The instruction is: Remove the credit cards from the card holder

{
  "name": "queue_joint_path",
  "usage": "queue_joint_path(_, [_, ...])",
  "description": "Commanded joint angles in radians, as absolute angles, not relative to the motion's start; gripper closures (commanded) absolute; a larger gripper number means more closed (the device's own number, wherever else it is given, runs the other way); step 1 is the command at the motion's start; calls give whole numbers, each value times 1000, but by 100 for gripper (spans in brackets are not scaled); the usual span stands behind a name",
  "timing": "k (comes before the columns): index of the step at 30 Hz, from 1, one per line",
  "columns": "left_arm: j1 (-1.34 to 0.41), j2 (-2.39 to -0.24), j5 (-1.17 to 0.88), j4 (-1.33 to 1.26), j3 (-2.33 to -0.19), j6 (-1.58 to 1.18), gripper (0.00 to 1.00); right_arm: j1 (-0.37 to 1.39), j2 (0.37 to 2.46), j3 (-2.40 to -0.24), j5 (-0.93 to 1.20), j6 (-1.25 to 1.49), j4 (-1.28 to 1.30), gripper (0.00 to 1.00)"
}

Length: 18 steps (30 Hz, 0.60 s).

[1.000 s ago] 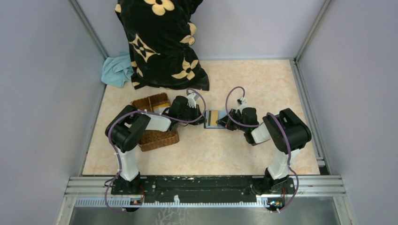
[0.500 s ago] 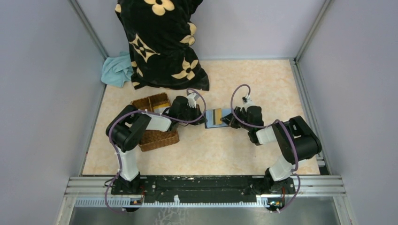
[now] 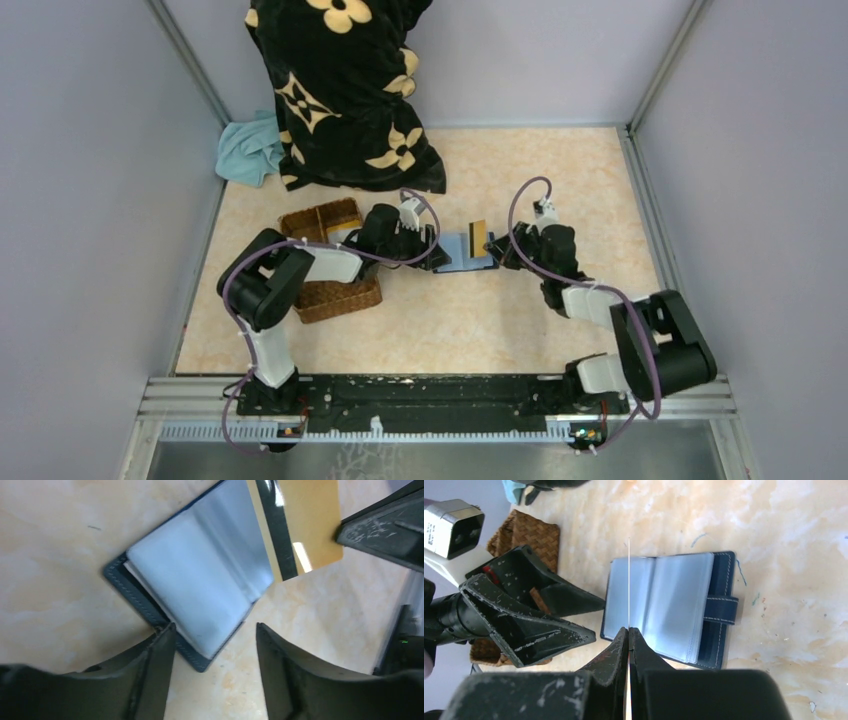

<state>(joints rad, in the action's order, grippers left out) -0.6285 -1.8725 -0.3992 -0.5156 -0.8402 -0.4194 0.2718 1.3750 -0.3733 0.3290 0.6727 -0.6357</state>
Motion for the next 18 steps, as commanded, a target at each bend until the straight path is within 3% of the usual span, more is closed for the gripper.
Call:
queue_joint_path(1, [-634, -1791, -449, -497, -836, -369, 23, 264, 1230, -384, 356, 603, -564, 100])
queue_joint_path(4, [-634, -1752, -493, -517, -842, -342, 13, 266, 1167, -388, 463, 569, -499, 100])
queue_joint_path(18, [-607, -1679, -938, -738, -877, -408, 21, 267, 817, -299, 725, 545, -355, 100])
